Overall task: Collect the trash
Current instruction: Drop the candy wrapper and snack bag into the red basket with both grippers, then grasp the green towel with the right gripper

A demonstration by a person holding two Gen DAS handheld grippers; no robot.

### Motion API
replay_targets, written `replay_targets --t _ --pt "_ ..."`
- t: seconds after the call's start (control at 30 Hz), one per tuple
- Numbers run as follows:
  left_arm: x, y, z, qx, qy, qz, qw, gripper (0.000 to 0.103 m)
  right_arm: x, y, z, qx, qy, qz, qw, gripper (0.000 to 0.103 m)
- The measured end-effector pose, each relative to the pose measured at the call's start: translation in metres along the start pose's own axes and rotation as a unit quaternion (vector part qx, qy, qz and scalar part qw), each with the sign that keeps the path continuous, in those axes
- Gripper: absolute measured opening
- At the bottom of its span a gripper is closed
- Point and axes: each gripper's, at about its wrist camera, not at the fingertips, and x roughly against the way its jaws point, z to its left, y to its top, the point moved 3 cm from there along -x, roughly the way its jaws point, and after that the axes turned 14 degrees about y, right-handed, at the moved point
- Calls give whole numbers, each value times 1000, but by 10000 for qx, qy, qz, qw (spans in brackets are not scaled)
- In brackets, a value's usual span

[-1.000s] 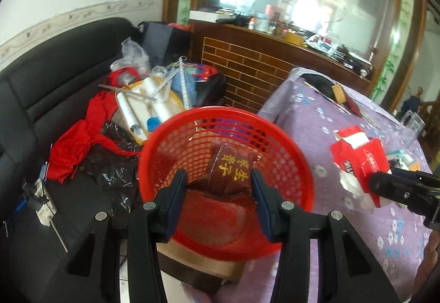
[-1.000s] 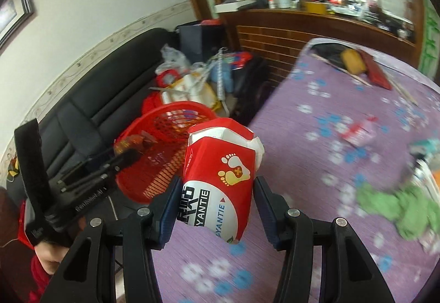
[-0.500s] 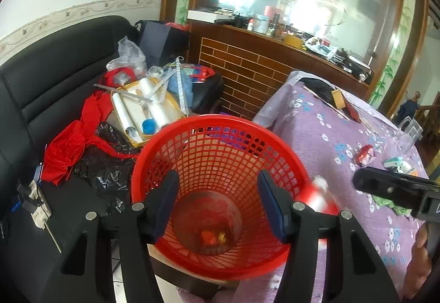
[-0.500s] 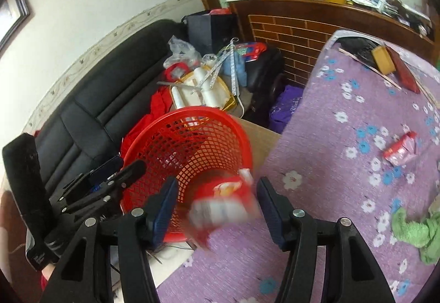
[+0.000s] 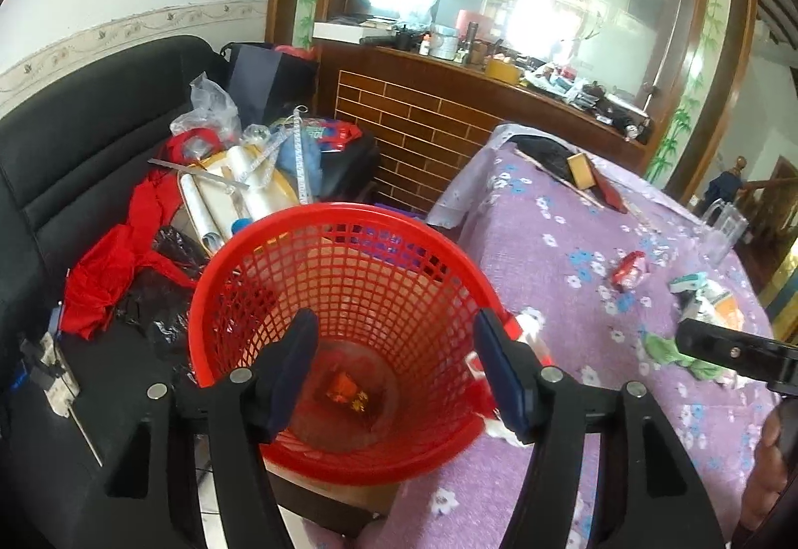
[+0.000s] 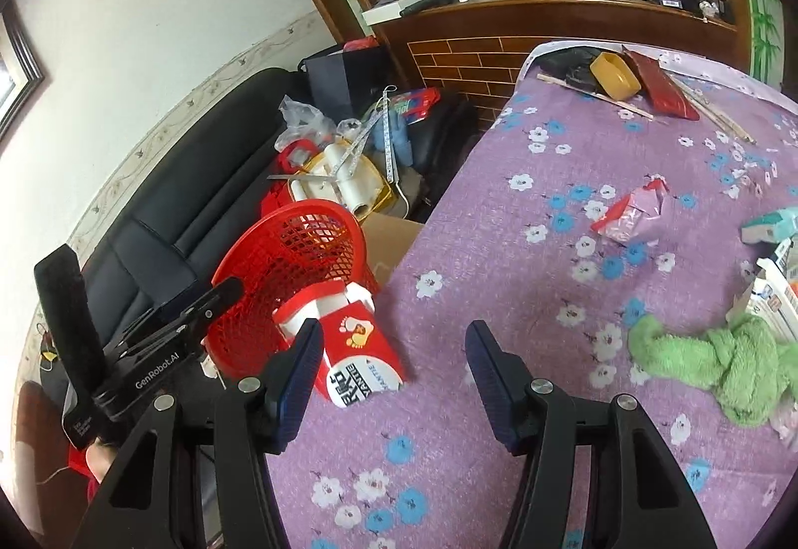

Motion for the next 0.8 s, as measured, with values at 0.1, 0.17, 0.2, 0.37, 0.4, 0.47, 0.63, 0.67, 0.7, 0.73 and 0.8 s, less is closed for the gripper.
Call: replay_targets --t 0.1,0.17,0.2,0.37,0.4,0.47,0.63,0.67,0.7,0.73,0.8 --pt "5 -4 -4 -90 -112 18 9999 64 4 -4 -4 -59 10 -37 10000 64" --pt "7 -8 -12 -170 -210 66 9996 64 7 -6 -9 -169 18 -66 9998 64" --pt "8 -11 -18 -232 -280 89 9993 64 10 -8 -12 -207 15 -77 9998 64" --pt "17 -19 -54 -560 -561 67 9968 64 36 -16 -36 -321 -231 -237 9989 64" --pt "20 -20 -67 -666 -650 58 9956 64 42 -16 -41 -318 -318 -284 9986 64" --pt "26 -22 -86 -854 -782 20 9933 64 56 -14 -59 -352 -545 -370 9972 64" --pt "39 -31 -132 -1230 -1045 -37 9869 64 79 -1 -128 -643 -1068 -341 9916 66" --pt "41 -32 -137 -1268 -1079 -27 9860 64 80 0 -143 -700 -1082 -290 9912 66" --pt "41 -33 -145 -1327 -1118 -1 9848 64 82 1 -150 -709 -1019 -317 9918 66" --pt "42 -35 -154 -1383 -1139 20 9838 64 83 2 -155 -686 -957 -317 9925 66" --pt "43 -37 -167 -1504 -1173 28 9816 64 88 3 -157 -619 -1015 -295 9925 66"
